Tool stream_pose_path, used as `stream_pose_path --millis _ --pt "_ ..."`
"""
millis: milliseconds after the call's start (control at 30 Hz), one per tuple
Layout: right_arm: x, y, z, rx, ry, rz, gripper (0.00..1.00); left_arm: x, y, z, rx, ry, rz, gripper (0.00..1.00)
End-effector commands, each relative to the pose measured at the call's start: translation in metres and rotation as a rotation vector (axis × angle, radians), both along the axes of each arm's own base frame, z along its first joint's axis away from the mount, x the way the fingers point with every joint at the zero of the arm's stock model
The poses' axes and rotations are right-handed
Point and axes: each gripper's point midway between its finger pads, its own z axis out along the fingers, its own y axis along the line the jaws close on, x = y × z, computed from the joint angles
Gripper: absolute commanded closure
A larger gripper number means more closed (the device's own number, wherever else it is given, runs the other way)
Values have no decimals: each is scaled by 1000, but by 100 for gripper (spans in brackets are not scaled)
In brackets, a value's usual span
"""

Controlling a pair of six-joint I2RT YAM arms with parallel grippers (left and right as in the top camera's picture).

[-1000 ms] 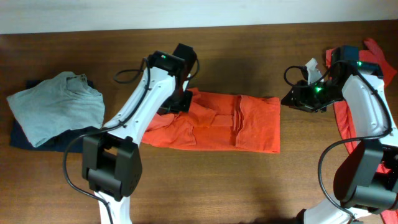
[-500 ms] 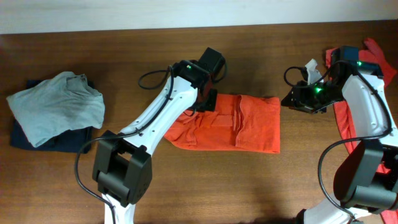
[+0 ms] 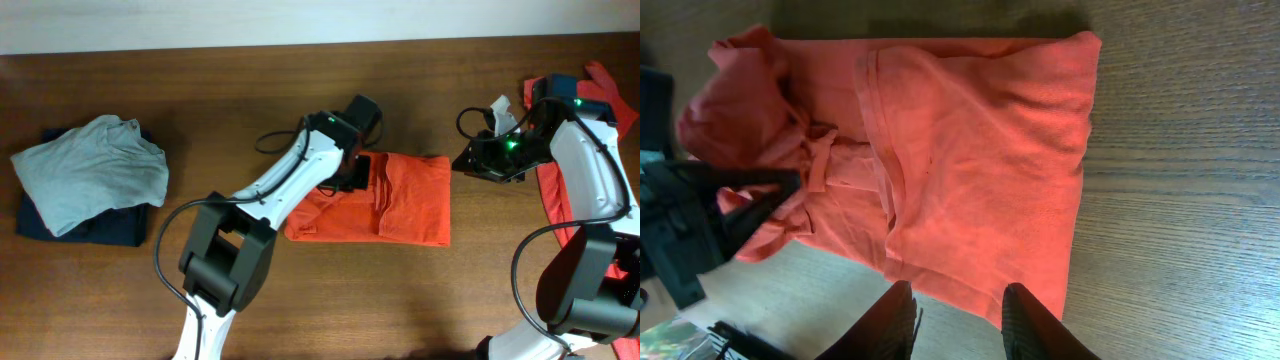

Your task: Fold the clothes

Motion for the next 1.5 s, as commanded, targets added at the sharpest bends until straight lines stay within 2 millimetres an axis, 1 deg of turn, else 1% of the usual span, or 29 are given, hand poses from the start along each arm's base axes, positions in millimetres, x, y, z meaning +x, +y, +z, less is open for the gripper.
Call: stream_pose_path --millis 0,33,67,100,133,200,233,267,300,333,367,400,433,467,533,567,600,667,733,767,800,833,933,1067,1167,1200,1267,1333,1467 --pt "2 -1 12 -4 -39 3 66 -8 -15 2 -25 5 -18 80" --pt "2 -1 12 -4 -39 3 66 -8 -14 2 -18 1 -17 69" --pt "2 -1 12 -4 -39 3 66 -6 -12 1 -5 -7 -15 64" --pt "2 -1 12 -4 -39 3 66 -5 -9 1 8 -15 -14 54" --pt "2 -1 12 -4 -38 3 66 -4 -8 2 16 -23 -13 47" --pt "2 -1 12 -4 -38 3 66 0 -6 10 19 -32 -34 47" --pt "2 -1 12 -4 -39 3 66 9 1 25 43 -58 -35 47" --pt "2 -1 12 -4 -39 3 66 14 7 35 67 -75 -30 47" --pt "2 -1 12 -4 -39 3 66 23 18 56 108 -113 -22 46" --pt "2 -1 12 -4 -39 3 66 28 28 69 142 -137 -14 45" --pt "2 -1 12 -4 -38 3 66 35 43 87 189 -169 3 43" --pt "2 -1 12 -4 -36 3 66 45 66 109 250 -207 43 41" --pt "2 -1 12 -4 -36 3 66 47 75 116 265 -213 59 41" --pt "2 -1 12 -4 -36 3 66 52 93 123 279 -208 93 41" --pt "1 -1 12 -4 -34 3 66 54 120 121 280 -153 147 41" --pt "1 -1 12 -3 -32 3 66 53 131 118 266 -115 168 43" --pt "0 -1 12 -2 -30 3 66 51 140 113 238 -67 188 49" --pt "-1 0 12 -2 -26 3 66 47 152 99 131 43 157 59" --pt "-1 0 12 -1 -24 3 66 47 165 86 109 85 161 70" --pt "-1 0 12 -1 -24 3 66 46 176 71 104 118 167 83" --pt "-1 0 12 -1 -24 3 66 45 177 54 69 141 138 91" --pt "-1 0 12 -1 -22 3 66 43 171 41 20 159 101 95" --pt "-2 0 12 0 -17 3 66 33 155 14 -82 198 23 98" --pt "-4 0 12 2 -13 3 66 16 143 -6 -125 250 -4 99" --pt "-5 0 11 2 -5 3 66 0 107 0 -243 297 -70 99" --pt "-6 0 11 -3 -1 2 66 -6 86 8 -300 303 -105 99" --pt "-6 0 11 -3 1 3 66 -13 65 19 -332 298 -151 99" --pt "-6 0 11 -3 1 3 66 -27 43 28 -332 293 -212 99" --pt "-5 0 11 -4 -4 3 66 -51 14 29 -316 303 -303 100"
